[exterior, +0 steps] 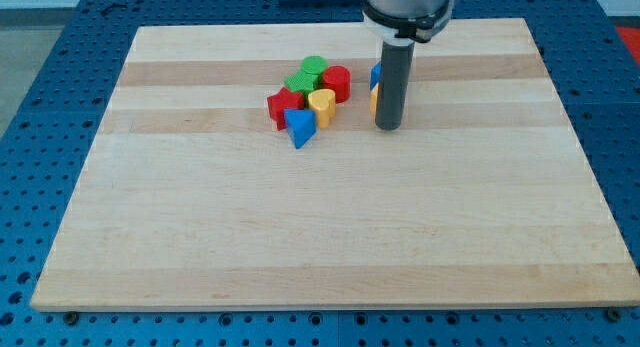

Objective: Push the blue cube closer to the red circle

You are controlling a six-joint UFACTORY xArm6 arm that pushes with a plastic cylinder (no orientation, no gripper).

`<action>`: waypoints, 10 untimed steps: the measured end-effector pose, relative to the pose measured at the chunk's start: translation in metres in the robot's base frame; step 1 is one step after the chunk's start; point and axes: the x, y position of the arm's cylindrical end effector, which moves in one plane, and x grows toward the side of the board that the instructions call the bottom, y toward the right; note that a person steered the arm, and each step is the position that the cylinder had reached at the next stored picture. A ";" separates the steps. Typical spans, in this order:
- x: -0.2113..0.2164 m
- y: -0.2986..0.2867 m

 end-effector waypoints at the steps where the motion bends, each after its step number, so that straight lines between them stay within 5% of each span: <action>1: 0.000 0.041; 4: -0.102 0.077; 10: -0.087 0.019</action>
